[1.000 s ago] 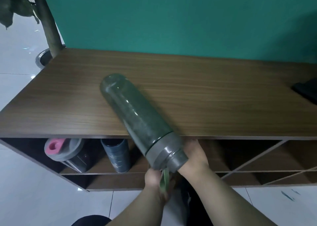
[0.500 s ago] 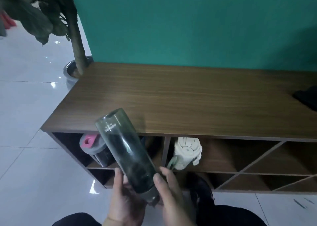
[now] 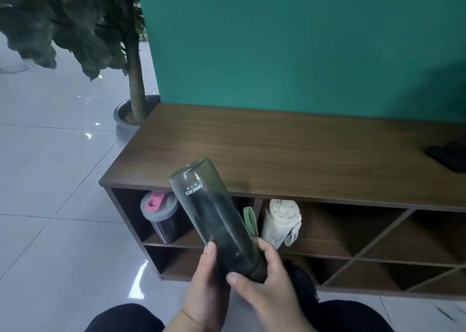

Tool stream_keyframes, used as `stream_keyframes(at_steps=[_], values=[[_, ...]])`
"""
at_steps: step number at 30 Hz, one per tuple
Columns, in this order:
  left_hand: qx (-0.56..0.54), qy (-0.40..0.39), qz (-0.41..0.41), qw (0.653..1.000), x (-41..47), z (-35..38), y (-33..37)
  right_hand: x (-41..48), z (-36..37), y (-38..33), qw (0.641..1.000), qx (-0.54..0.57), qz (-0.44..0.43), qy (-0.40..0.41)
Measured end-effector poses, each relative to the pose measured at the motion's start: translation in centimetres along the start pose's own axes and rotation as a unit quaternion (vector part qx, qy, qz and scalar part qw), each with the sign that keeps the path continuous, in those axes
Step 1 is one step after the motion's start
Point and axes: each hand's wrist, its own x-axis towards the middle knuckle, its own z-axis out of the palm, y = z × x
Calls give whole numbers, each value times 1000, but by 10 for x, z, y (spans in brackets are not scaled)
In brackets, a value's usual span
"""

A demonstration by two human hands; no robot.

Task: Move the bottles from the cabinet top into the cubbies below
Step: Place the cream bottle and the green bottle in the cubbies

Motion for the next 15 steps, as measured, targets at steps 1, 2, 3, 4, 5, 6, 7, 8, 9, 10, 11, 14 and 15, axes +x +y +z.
stream_keyframes(at_steps=[1,2,3,4,5,6,7,8,9,10,11,14,15], values=[[15,-16,4,1000,-2,4,-2,-3,-9,-1,1000,-16,-5,10],[36,-27,5,999,-2,7,-5,-7,-19,-5,999,-27,-9,26],[51,-34,1,998,0,8,-8,-10,-30,-8,998,-36,-16,42],[61,-34,-7,998,3,8,-10,-14,-41,-12,997,-49,-24,58],[60,-29,-16,998,6,7,-14,-18,-55,-16,995,-69,-36,69],[51,-26,-21,998,8,7,-18,-23,-68,-22,992,-91,-49,74],[31,-31,-30,999,10,7,-21,-28,-83,-28,989,-114,-59,72],[16,-37,-42,998,11,9,-24,-33,-97,-35,986,-137,-62,73],[10,-41,-57,997,13,12,-26,-38,-112,-40,982,-164,-61,74],[10,-44,-69,997,15,11,-31,-42,-126,-44,976,-194,-58,75],[14,-38,-79,996,17,14,-37,-45,-140,-47,969,-226,-57,77],[21,-5,-116,993,26,18,-62,-49,-172,-56,952,-297,-27,64],[27,6,-143,989,28,23,-69,-48,-179,-58,950,-306,-14,53]])
